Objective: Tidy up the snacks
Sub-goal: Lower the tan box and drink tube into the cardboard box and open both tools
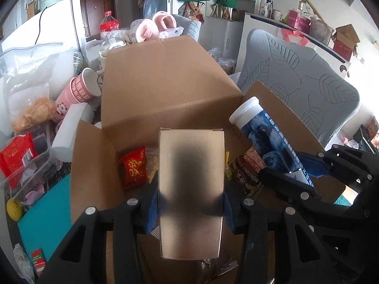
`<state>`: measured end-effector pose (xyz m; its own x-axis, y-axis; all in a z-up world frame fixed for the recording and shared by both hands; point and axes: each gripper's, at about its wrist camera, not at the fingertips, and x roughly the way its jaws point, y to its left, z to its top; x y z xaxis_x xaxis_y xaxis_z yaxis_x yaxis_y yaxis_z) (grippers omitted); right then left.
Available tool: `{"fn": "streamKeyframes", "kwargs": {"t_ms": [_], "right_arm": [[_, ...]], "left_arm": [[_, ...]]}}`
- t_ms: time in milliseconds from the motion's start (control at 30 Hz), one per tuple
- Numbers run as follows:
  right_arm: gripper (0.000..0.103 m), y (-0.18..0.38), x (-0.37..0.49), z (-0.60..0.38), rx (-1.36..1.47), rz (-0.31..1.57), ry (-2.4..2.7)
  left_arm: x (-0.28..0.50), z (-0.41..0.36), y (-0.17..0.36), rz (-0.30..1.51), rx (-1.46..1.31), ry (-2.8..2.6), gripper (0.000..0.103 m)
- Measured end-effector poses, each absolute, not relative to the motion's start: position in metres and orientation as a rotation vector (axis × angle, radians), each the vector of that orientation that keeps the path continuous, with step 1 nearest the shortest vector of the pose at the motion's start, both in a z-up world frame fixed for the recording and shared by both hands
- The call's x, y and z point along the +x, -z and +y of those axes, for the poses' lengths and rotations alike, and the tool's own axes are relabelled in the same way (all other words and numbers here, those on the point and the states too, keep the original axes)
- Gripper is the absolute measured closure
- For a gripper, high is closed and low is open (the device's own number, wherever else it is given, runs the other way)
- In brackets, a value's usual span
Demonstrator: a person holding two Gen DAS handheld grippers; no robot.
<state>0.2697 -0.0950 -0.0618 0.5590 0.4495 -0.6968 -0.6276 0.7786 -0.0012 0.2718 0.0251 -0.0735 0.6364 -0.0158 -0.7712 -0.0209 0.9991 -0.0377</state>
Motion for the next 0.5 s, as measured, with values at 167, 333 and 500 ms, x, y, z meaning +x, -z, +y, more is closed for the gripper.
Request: {"fn": "streamKeyframes", "kwargs": {"t_ms": [167,333,500], "right_arm": [[0.075,0.074,0.273,-0.094,-0.277,0.784,-0.615],[0.071,0.08,0.272,-0.093,-0.327,0.805,-0.557],[0.062,0.073,0.267,-0.098,-0.324,0.793,-0.539]], "left_arm": [[0.276,0.026,0.086,0.937,-0.049,-0.014,0.059],[0.274,0.023,0.091,0.945,-0.031,-0.057,0.057],[0.269,0.028,0.078,0.92,-0.038,-0.095,0.056]]}}
